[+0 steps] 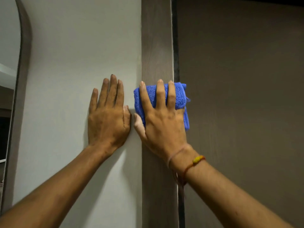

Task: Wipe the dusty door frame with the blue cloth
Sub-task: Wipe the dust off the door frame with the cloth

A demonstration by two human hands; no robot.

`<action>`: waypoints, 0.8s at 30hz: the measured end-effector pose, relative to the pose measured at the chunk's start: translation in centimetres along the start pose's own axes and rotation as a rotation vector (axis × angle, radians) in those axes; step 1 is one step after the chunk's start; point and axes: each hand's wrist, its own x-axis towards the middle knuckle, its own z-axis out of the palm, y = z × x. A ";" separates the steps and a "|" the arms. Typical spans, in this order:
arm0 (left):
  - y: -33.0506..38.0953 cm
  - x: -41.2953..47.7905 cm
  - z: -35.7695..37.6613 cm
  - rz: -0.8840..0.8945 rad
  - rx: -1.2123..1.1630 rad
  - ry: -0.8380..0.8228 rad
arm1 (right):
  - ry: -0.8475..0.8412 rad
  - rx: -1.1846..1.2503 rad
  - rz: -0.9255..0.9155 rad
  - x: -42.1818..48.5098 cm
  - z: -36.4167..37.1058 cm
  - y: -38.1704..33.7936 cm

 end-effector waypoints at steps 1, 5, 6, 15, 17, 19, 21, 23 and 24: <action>0.0 0.0 0.0 -0.005 -0.004 0.001 | 0.004 -0.016 -0.019 1.3 -0.2 0.4; -0.2 0.0 0.1 -0.008 -0.005 0.011 | 0.013 -0.001 0.043 7.5 -1.3 0.6; -0.2 0.0 0.1 -0.005 -0.004 0.014 | 0.018 0.001 0.056 8.2 -1.3 0.4; -0.3 -0.3 0.2 0.007 -0.010 0.003 | -0.009 0.063 0.049 -4.2 0.6 -0.7; -0.3 -0.2 0.1 0.007 -0.002 -0.004 | -0.029 0.065 0.031 -2.3 0.1 -0.2; -0.2 -0.2 0.1 -0.005 0.003 -0.006 | -0.019 0.069 0.010 1.4 -0.5 0.5; -0.2 -0.2 0.2 -0.006 0.007 -0.003 | -0.007 0.057 0.030 5.6 -1.2 0.8; -0.3 -0.1 0.4 -0.002 0.018 0.007 | 0.002 0.029 0.058 8.1 -1.4 0.7; -0.3 -0.1 0.4 -0.003 0.017 0.004 | 0.010 0.021 0.066 8.4 -1.3 0.6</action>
